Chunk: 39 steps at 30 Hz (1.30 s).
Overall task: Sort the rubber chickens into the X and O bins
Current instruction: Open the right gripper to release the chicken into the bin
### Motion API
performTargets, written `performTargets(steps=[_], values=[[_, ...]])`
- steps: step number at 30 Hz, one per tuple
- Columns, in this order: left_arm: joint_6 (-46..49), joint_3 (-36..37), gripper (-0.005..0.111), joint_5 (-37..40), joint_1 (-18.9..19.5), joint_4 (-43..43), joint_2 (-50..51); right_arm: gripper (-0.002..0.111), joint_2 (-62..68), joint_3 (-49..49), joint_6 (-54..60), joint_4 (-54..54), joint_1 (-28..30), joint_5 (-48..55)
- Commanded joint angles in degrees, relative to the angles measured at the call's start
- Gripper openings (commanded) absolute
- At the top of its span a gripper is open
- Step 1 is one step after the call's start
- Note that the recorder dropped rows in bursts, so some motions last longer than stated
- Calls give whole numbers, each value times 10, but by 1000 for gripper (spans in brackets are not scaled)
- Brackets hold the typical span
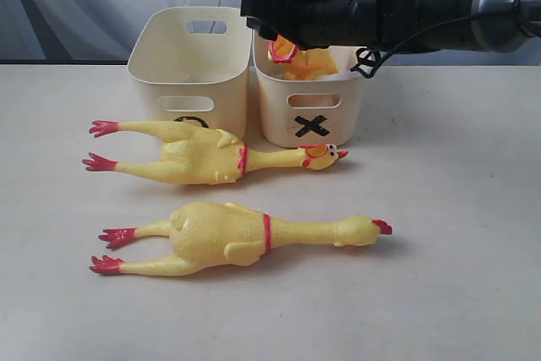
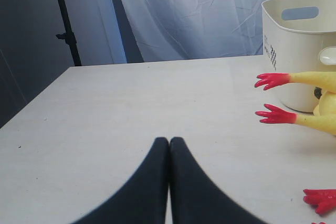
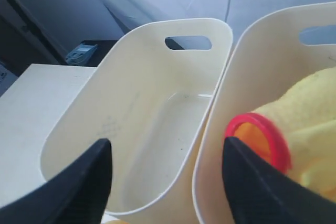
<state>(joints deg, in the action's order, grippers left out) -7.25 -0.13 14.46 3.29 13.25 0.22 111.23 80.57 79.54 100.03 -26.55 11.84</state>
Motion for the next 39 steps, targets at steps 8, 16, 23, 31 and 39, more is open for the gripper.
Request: performTargets(steps=[8, 16, 23, 31, 39], values=[[-2, 1, 0, -7, 1, -2, -2, 56, -62, 3, -73, -141, 3, 110], [-2, 1, 0, -7, 1, -2, -2, -1, -114, 3, -209, -395, 3, 247], [-2, 1, 0, -7, 1, -2, -2, 0, -158, 3, -268, -481, 3, 355], [-2, 1, 0, -7, 1, -2, -2, 0, -202, -52, -292, -512, 3, 419], [-2, 1, 0, -7, 1, -2, -2, 0, -271, -158, -292, -531, 3, 373]])
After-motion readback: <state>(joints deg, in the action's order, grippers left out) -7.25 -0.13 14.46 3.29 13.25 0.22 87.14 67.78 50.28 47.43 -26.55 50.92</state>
